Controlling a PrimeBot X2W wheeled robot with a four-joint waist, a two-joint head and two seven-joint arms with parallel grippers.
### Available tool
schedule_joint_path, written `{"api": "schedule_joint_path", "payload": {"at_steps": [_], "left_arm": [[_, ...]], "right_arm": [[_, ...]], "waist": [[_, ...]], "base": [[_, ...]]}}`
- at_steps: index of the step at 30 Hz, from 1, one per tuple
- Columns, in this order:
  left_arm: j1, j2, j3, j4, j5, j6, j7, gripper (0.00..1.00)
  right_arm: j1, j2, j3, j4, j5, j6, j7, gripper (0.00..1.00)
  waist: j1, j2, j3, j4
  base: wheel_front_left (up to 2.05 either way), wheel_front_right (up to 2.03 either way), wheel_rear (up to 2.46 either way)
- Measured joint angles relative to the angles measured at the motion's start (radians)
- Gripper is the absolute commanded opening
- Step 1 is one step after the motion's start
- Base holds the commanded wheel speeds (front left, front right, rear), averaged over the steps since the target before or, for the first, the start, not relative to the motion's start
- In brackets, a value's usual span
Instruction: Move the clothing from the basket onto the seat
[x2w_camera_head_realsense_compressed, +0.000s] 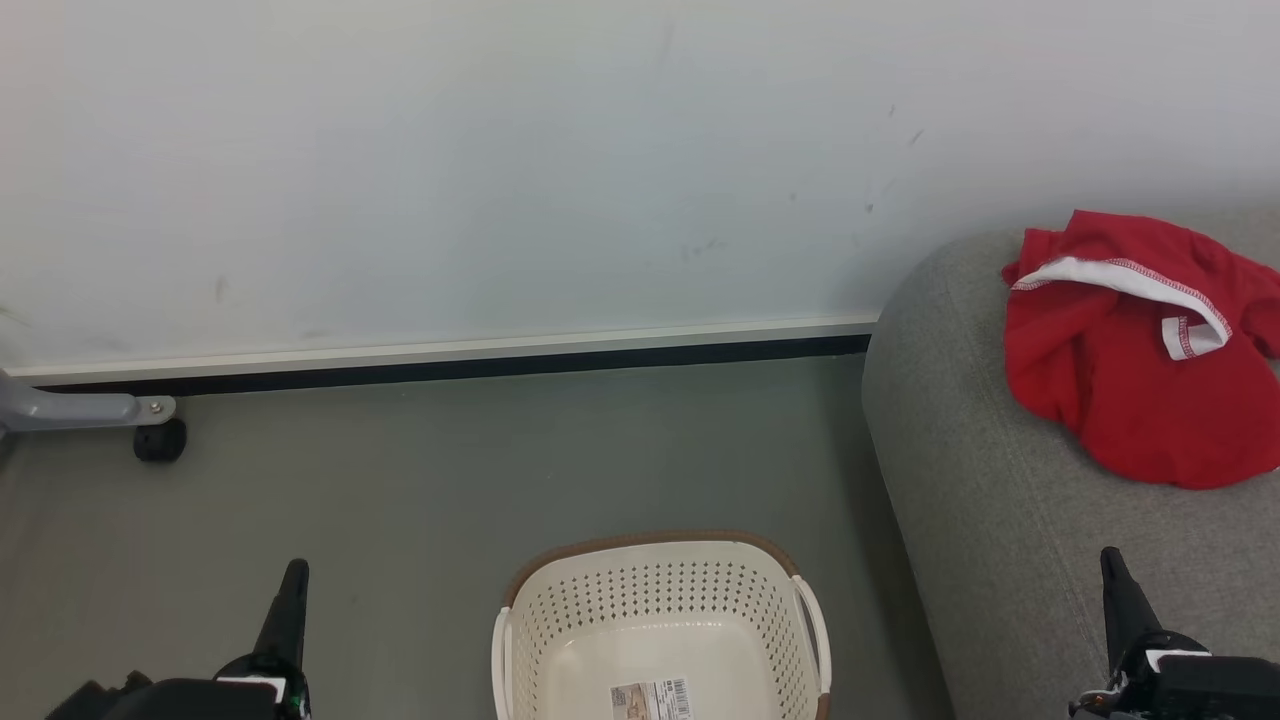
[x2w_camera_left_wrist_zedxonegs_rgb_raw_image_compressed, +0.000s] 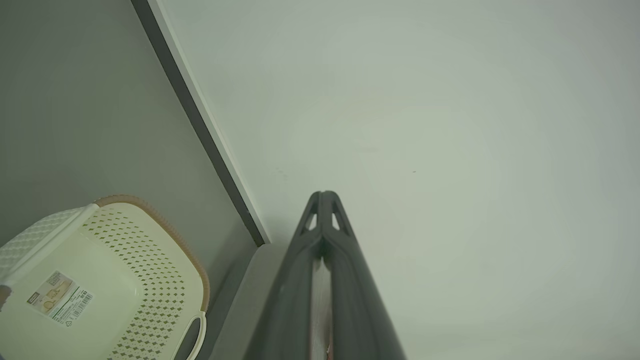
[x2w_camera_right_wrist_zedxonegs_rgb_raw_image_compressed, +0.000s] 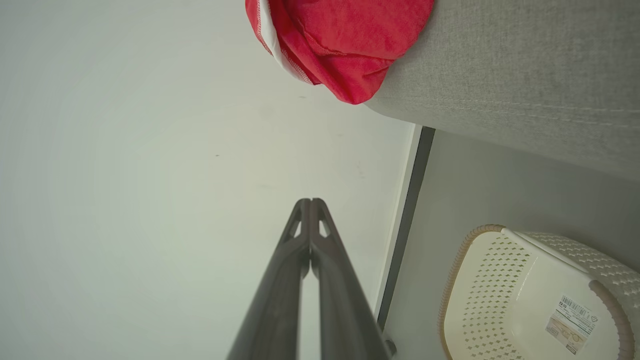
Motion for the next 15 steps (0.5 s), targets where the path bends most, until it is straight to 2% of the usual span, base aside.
{"api": "schedule_joint_path", "payload": {"at_steps": [8, 15], "left_arm": [[-0.025, -0.013, 0.019, 0.012, -0.084, -0.013, 0.026, 0.0], [-0.03, -0.015, 0.021, 0.013, -0.098, -0.018, 0.026, 0.0]], "right_arm": [[-0.012, 0.005, -0.022, 0.013, 0.092, 0.017, 0.024, 0.0], [-0.023, 0.006, -0.023, 0.014, 0.094, 0.021, 0.025, 0.0]], "waist": [[0.0, 0.0, 0.005, -0.002], [0.0, 0.0, 0.005, -0.002]], "base": [[0.0, 0.0, 0.0], [0.0, 0.0, 0.0]]}}
